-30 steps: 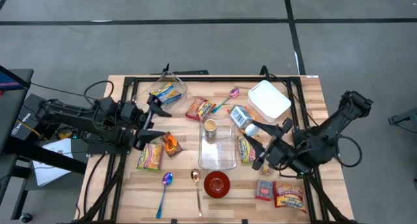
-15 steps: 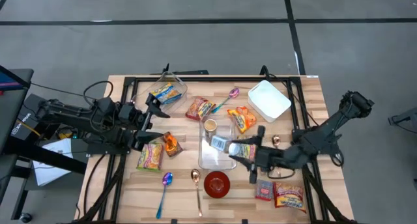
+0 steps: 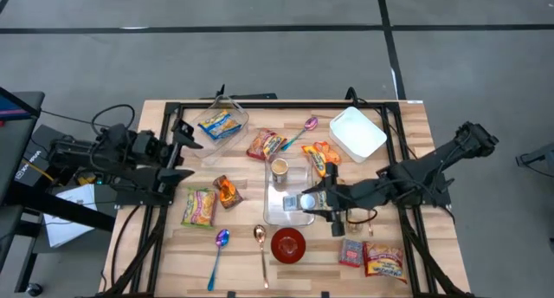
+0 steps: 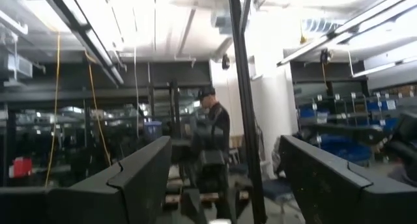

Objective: Pick & Place Food Item
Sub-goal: Put the white spice bottle into the bottom transparent bin

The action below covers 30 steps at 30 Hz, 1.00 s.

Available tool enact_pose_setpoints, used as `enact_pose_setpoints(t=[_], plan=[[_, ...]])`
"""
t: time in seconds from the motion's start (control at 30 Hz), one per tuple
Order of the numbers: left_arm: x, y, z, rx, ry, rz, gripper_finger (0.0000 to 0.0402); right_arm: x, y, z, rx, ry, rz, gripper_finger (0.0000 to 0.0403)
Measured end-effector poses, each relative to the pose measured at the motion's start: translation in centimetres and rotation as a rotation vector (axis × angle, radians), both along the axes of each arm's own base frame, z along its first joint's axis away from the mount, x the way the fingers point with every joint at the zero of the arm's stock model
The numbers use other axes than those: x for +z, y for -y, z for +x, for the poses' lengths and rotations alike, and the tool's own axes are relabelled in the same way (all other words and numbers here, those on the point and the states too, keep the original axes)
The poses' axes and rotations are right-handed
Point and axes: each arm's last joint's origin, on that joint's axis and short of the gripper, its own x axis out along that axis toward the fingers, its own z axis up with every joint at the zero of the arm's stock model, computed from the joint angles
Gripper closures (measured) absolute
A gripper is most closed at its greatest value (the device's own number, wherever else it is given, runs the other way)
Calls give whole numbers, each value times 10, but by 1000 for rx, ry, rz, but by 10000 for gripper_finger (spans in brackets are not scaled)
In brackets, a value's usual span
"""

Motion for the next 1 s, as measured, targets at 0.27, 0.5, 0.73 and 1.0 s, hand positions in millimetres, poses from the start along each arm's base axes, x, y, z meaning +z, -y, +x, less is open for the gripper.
enact_pose_setpoints(t=[0.27,0.5,0.73,1.0], plan=[[-11,3,17,0,-101,16,121,-2,30,9,-25,-112,60,204],[-20,5,33,6,-160,40,121,-11,66,20,-40,-208,123,204],[-24,6,39,14,-183,68,121,-40,87,42,-43,-349,154,204],[-25,9,38,-5,-190,74,121,-62,107,55,-71,-447,163,204]])
